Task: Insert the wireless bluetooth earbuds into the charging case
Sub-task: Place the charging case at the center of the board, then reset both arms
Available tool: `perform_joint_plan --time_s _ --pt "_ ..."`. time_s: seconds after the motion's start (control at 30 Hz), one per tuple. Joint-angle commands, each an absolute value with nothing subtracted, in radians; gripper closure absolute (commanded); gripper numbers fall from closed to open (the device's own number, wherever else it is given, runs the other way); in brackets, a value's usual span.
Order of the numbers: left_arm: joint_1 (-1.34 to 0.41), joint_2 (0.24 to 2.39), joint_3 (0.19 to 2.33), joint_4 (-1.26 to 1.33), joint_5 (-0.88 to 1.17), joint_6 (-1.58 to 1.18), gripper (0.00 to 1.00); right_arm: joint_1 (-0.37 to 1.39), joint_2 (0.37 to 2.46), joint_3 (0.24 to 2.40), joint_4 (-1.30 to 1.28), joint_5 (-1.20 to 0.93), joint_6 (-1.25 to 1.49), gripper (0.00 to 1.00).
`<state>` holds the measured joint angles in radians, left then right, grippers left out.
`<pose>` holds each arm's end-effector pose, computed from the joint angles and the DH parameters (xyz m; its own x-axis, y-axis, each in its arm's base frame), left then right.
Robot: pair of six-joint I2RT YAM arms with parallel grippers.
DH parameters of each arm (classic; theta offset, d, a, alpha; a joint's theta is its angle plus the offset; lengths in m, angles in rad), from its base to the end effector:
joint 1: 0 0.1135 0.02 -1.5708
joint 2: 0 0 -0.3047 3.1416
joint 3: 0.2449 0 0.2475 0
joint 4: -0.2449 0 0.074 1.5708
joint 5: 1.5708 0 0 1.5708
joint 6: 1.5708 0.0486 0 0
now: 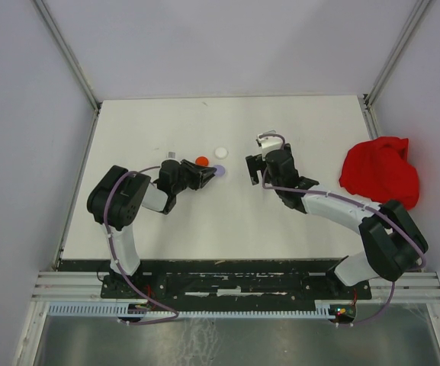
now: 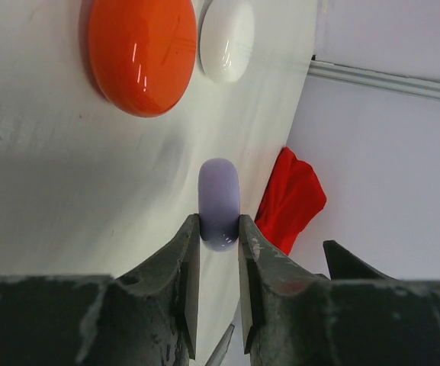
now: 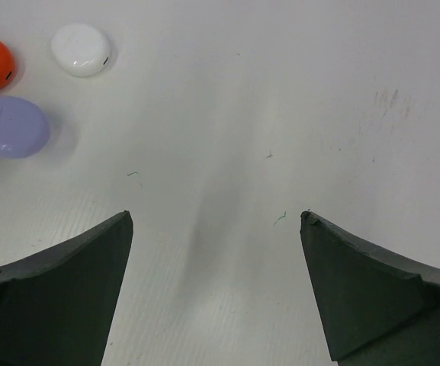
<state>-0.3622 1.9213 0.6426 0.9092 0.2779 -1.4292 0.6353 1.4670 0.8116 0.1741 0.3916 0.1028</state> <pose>0.3355 -0.1414 0.1434 -0.6218 -0.7824 -0.0335 -0.2525 0.2408 -0.9372 0.2692 0.1754 0.2627 -0.3990 -0.1763 -0.8998 -0.2365 0.9679 -0.0848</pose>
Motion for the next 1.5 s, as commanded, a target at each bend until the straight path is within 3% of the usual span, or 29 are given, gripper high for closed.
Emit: perform_joint_plan --time_s 0.0,0.2,0.57,0.93,1.27,1.47 --pt "-0.369 1.926 0.678 0.905 0.240 -1.325 0.97 0.622 1.429 0.853 0.173 0.356 0.151 0.01" --pt "-0.372 1.926 0.692 0.862 0.222 -1.283 0.93 0.615 1.431 0.865 0.164 0.339 0.155 0.01" --pt "-0.374 1.916 0.704 0.791 0.230 -1.250 0.68 0.613 1.428 0.878 0.142 0.328 0.163 0.01" --pt "-0.356 1.793 0.697 0.570 0.204 -1.171 0.35 0.599 1.415 0.885 0.117 0.303 0.199 0.01" --pt "-0.229 1.448 0.655 0.229 0.089 -0.992 0.32 0.570 1.405 0.935 0.021 0.264 0.379 0.01" --pt "-0.143 1.272 0.628 0.139 0.040 -0.948 0.27 0.570 1.430 1.016 -0.149 0.404 0.560 0.01"
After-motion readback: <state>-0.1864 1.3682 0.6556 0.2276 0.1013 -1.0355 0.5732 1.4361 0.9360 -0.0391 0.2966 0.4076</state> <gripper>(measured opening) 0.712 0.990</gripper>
